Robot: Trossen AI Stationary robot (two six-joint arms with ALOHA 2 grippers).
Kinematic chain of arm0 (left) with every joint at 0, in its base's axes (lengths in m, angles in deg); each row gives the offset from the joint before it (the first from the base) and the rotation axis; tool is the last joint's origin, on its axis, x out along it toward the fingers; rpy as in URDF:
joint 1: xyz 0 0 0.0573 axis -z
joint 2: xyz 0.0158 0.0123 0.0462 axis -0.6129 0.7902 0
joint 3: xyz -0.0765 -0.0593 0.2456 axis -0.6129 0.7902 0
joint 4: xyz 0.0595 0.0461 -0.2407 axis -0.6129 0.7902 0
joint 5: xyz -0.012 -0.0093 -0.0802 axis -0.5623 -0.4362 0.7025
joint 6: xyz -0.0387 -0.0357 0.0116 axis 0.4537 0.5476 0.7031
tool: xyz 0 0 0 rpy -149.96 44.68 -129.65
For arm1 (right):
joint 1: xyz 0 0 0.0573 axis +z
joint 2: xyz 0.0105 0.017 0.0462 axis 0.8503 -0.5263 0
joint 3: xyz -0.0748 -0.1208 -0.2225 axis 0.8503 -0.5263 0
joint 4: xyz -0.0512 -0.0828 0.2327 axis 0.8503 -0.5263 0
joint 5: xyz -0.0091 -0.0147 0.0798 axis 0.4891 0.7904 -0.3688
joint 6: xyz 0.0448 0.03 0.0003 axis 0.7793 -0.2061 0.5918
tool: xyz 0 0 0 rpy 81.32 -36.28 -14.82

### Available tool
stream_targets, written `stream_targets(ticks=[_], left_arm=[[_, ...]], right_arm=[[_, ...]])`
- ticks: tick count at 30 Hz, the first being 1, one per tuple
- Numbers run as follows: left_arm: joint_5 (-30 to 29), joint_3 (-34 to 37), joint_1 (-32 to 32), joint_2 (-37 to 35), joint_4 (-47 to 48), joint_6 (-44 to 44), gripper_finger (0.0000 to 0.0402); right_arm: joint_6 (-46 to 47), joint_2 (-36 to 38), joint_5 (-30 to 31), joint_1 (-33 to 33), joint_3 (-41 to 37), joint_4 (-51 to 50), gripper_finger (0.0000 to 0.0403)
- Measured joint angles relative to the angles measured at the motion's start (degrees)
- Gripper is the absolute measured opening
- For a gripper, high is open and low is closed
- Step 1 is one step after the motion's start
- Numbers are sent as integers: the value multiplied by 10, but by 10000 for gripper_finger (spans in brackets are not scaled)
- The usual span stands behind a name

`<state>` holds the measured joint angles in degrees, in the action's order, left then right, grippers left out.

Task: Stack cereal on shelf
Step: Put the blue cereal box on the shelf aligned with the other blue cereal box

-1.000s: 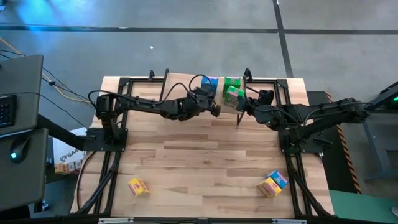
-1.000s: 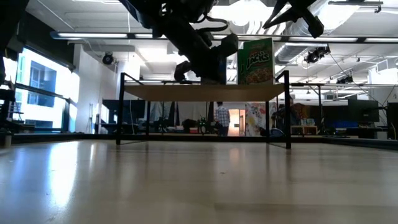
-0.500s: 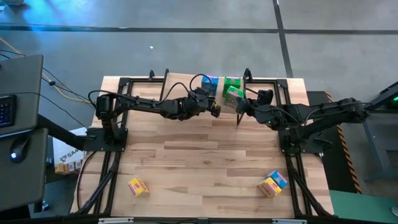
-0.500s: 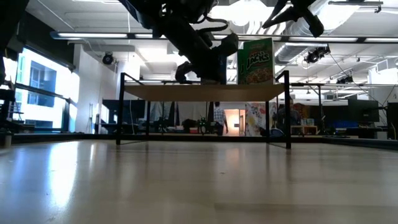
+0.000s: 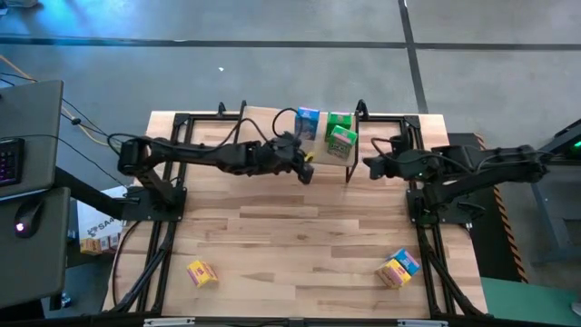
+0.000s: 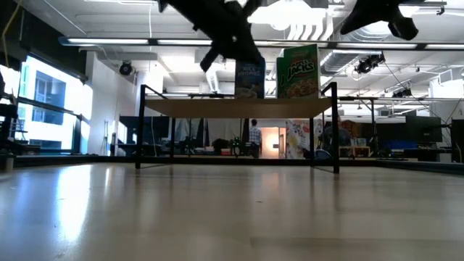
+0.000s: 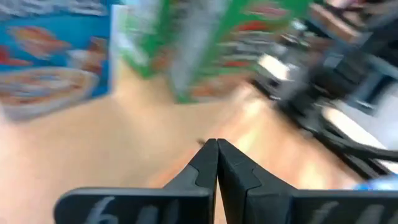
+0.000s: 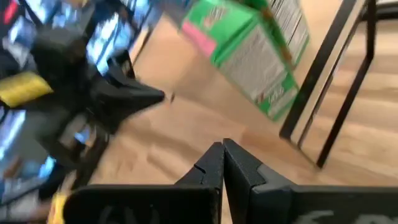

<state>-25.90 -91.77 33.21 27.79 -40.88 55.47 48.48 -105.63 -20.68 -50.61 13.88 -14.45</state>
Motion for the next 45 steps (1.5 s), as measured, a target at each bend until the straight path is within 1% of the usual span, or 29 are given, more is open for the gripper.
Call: stream_targets(ticks=[2,5,9,12,14,17,23,25,27,29,31,34,36,38,39,42,45], left_arm=[[27,0,8,-16,8,-2,0],[65,0,20,-40,-2,-31,0],[84,0,31,-68,-17,-56,0],[93,0,33,-83,-29,-65,0],[95,0,33,-93,-29,-75,0],[110,0,32,-107,-37,-91,0],[120,0,33,-135,-48,-127,0],[123,6,33,-144,-55,-135,0],[136,41,33,-160,-107,-129,0],[144,98,32,-182,-180,-101,0],[145,169,31,-208,-262,-69,0],[129,262,30,-247,-375,-13,0],[114,307,30,-272,-422,14,0],[104,334,30,-292,-438,31,0],[103,342,30,-302,-436,36,0],[103,347,30,-325,-425,30,0],[103,347,30,-337,-419,13,0]], right_arm=[[-18,8,-31,0,0,-7,0],[-45,17,-81,0,0,-19,0],[-75,21,-157,0,0,-36,0],[-79,21,-185,0,0,-55,6],[-78,21,-192,0,0,-69,22],[-76,23,-205,0,0,-85,69],[-86,21,-243,0,0,-88,200],[-92,21,-256,-3,0,-87,235],[-95,21,-268,-5,0,-88,260],[-97,21,-287,-7,0,-88,275],[-91,21,-312,-7,0,-85,280],[-60,9,-374,-7,6,-72,282],[-39,-16,-426,-2,24,-94,282],[-19,-52,-465,20,47,-135,282],[-5,-71,-475,38,58,-158,282],[35,-123,-484,106,83,-212,282],[91,-165,-493,172,86,-254,282]])
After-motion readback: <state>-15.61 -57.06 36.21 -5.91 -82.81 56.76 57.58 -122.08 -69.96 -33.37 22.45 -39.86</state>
